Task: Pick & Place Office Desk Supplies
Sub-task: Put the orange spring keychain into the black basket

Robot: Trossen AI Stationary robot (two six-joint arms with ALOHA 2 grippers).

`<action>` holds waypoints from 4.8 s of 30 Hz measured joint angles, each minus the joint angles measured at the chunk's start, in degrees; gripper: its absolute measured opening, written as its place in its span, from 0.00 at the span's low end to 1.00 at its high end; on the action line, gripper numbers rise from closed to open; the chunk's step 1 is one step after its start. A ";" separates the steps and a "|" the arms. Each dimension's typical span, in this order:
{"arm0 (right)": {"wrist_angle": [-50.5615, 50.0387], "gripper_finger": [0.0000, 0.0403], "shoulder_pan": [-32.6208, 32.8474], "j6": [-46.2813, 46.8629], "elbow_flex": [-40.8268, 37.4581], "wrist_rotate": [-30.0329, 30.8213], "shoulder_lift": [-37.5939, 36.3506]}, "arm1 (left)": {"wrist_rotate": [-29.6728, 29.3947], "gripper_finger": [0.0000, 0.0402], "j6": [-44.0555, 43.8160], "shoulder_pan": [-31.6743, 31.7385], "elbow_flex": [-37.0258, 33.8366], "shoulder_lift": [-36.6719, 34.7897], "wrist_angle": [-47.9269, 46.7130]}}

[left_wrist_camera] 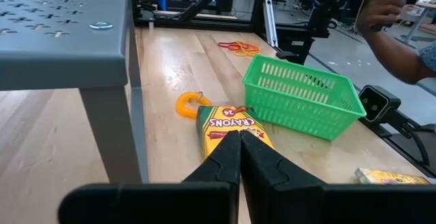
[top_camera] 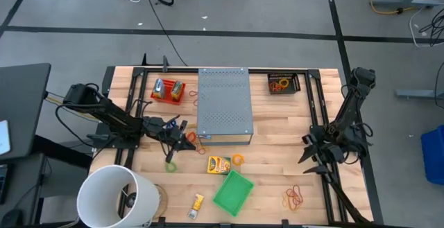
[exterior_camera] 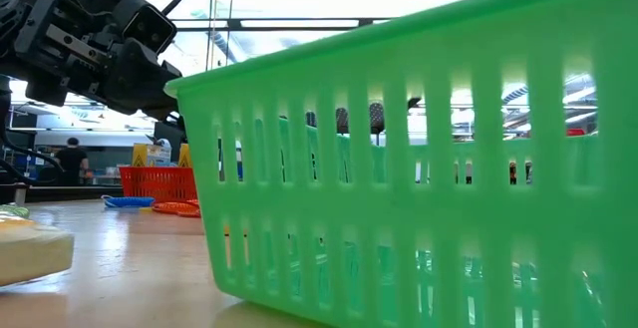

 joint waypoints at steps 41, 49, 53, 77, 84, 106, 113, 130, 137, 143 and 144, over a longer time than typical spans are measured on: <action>-19.94 0.13 -21.18 1.35 0.00 -12.68 -19.80 | -0.17 0.02 1.10 0.00 0.00 0.00 0.09; -35.32 0.11 -18.61 10.85 0.02 -20.42 -29.17 | -0.54 0.02 0.86 0.00 0.00 0.00 0.18; -36.84 0.11 -19.55 11.43 0.02 -20.16 -29.42 | -0.63 0.02 -0.34 0.00 0.00 0.00 0.51; -41.64 0.11 -37.64 17.64 0.02 -28.16 -29.64 | -11.80 0.10 -14.85 0.11 0.00 0.00 -20.87; -42.46 0.11 -37.64 17.64 0.02 -28.20 -29.64 | -12.66 0.27 -12.76 0.01 0.01 -0.02 -26.16; -43.63 0.11 -37.64 17.64 0.02 -27.71 -29.64 | -29.66 0.32 -10.12 0.07 1.40 -4.88 -28.34; -43.68 0.11 -37.64 18.17 0.02 -26.89 -29.63 | -38.67 0.32 -14.78 0.70 4.82 -5.49 -32.34; -43.68 0.11 -37.64 19.14 0.02 -25.93 -29.63 | -23.66 0.32 -4.23 12.81 5.66 -3.87 -35.01; -43.68 0.11 -37.64 19.13 0.02 -24.87 -29.63 | -19.48 0.32 -2.44 16.22 5.66 -3.87 -35.09; -43.68 0.11 -37.64 19.13 0.02 -24.90 -29.63 | -15.07 0.32 -2.03 18.43 5.66 -3.81 -35.09; -43.69 0.11 -37.64 19.13 0.02 -24.90 -29.62 | -14.52 0.32 -2.05 18.56 5.67 -3.51 -34.98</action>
